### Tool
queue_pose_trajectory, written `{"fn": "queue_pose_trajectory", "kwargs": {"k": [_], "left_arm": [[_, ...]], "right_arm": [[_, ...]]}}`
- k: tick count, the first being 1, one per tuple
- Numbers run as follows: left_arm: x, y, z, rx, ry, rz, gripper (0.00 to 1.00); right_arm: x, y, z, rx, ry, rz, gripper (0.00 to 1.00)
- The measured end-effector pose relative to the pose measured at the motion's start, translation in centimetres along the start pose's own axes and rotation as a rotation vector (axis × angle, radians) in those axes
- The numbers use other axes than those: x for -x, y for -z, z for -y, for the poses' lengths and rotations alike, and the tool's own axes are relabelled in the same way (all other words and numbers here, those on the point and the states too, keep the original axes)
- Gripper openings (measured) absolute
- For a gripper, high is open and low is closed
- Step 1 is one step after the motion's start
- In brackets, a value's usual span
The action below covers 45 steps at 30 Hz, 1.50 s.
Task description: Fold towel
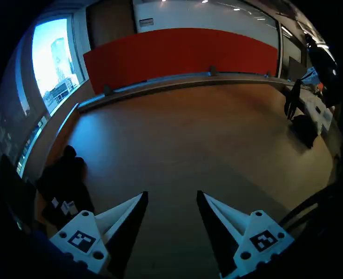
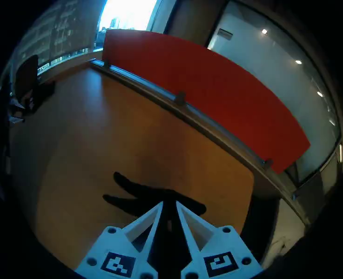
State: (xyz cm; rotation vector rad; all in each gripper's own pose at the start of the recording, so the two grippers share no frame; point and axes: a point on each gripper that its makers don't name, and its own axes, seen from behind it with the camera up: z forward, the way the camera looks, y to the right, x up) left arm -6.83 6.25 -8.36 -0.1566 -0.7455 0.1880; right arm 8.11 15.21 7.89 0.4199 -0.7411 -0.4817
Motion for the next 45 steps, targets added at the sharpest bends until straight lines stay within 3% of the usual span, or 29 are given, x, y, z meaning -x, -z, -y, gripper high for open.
{"fn": "queue_pose_trajectory", "kwargs": {"k": [15,27,39,45], "left_arm": [[-0.5,0.0,-1.2,0.018,-0.019,-0.003,0.76],[-0.7,0.2,-1.9,0.035,-0.042,-0.004,0.76],[-0.3,0.4,-2.7,0.052,-0.058,-0.002,0.76],[-0.1,0.7,-2.8,0.055,-0.06,-0.004,0.76]], "right_arm": [[3.2,1.2,-1.3,0.019,-0.024,0.037,0.04],[8.4,4.1,-1.8,0.044,-0.064,0.092,0.04],[14.9,6.1,0.0,0.048,-0.131,0.16,0.04],[15.8,6.4,1.1,0.048,-0.133,0.167,0.04]]}}
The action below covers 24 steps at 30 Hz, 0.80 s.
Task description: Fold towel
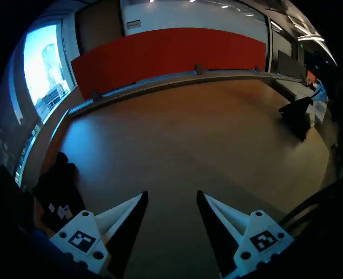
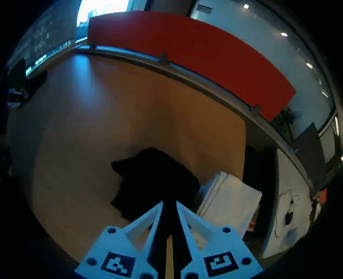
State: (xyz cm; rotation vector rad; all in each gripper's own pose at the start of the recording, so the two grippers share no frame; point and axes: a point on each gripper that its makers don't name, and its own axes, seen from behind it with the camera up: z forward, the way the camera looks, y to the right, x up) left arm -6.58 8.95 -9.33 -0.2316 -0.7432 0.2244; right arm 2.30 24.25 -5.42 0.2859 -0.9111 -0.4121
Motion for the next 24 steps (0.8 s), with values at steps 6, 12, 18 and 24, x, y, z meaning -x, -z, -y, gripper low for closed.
{"fn": "queue_pose_trajectory", "kwargs": {"k": [6,12,18,24], "left_arm": [[-0.1,0.3,0.2,-0.005,0.001,-0.007,0.76],[-0.1,0.6,0.5,-0.009,0.006,-0.009,0.76],[0.4,0.9,0.7,-0.015,-0.001,-0.001,0.76],[0.8,1.1,0.8,-0.022,-0.005,0.009,0.76]], "right_arm": [[0.3,0.1,0.1,0.005,-0.006,0.004,0.04],[2.1,-0.3,0.1,0.01,-0.02,0.037,0.04],[5.0,-1.2,0.1,0.013,-0.053,0.085,0.04],[7.8,-2.4,-0.3,0.019,-0.099,0.134,0.04]]}}
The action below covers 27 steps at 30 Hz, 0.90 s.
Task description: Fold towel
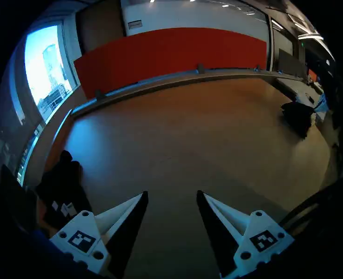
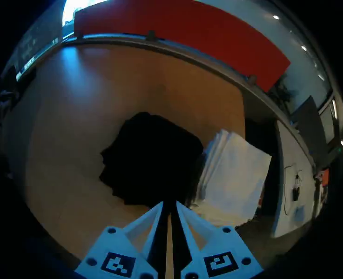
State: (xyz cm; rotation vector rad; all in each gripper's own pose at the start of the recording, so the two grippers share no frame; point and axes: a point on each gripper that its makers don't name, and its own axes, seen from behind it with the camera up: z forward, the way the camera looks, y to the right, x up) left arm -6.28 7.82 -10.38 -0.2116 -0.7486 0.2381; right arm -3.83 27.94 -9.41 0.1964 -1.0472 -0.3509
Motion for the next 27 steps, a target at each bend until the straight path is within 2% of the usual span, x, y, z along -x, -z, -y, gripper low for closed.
{"fn": "queue_pose_trajectory", "kwargs": {"k": [12,27], "left_arm": [[0.2,0.1,0.3,-0.013,0.0,0.012,0.76],[0.4,0.4,0.4,-0.025,0.0,0.017,0.76]], "right_arm": [[2.7,-2.3,-1.2,0.021,-0.075,0.067,0.04],[3.3,-3.8,-1.2,0.048,-0.115,0.074,0.05]]}}
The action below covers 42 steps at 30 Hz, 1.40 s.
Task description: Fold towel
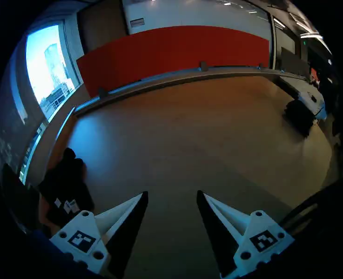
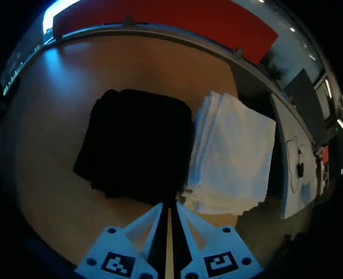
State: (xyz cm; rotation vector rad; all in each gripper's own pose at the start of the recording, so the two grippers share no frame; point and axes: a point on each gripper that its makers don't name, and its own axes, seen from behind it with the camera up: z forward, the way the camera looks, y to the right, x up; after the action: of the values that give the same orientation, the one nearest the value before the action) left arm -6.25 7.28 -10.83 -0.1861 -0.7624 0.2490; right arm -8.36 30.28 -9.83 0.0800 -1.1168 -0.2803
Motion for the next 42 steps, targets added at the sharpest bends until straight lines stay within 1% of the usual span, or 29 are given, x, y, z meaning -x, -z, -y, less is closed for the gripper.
{"fn": "queue_pose_trajectory", "kwargs": {"k": [5,15,17,19,20,22,25,26,36,42], "left_arm": [[0.1,0.1,0.0,0.0,-0.001,0.001,0.76],[0.1,0.1,-0.2,0.007,0.008,-0.005,0.76],[0.0,0.1,-0.2,0.008,0.006,-0.007,0.76],[-0.1,0.0,-0.2,0.01,0.005,-0.01,0.76],[-0.1,0.0,-0.2,0.011,0.005,-0.011,0.76],[-0.2,0.0,-0.2,0.014,0.006,-0.015,0.76],[-0.3,0.0,-0.1,0.017,0.008,-0.019,0.76],[-0.3,0.0,-0.1,0.017,0.009,-0.02,0.76],[-0.4,0.1,0.4,0.02,0.014,-0.028,0.76],[-0.6,0.1,0.9,0.016,0.023,-0.038,0.76]], "right_arm": [[0.0,0.1,-0.1,0.01,-0.011,-0.007,0.08],[0.9,0.6,-0.7,0.049,-0.034,-0.014,0.34],[1.0,0.8,-0.7,0.055,-0.043,-0.023,0.45],[1.0,1.0,-0.7,0.061,-0.051,-0.033,0.62],[0.9,1.0,-0.7,0.065,-0.054,-0.038,0.68],[0.8,1.2,-0.6,0.067,-0.062,-0.047,0.74],[0.7,1.3,-0.4,0.065,-0.071,-0.057,0.91],[0.6,1.4,-0.3,0.065,-0.073,-0.06,0.95],[0.4,1.7,0.3,0.071,-0.079,-0.074,0.94],[-0.2,2.1,1.1,0.069,-0.103,-0.109,0.95]]}}
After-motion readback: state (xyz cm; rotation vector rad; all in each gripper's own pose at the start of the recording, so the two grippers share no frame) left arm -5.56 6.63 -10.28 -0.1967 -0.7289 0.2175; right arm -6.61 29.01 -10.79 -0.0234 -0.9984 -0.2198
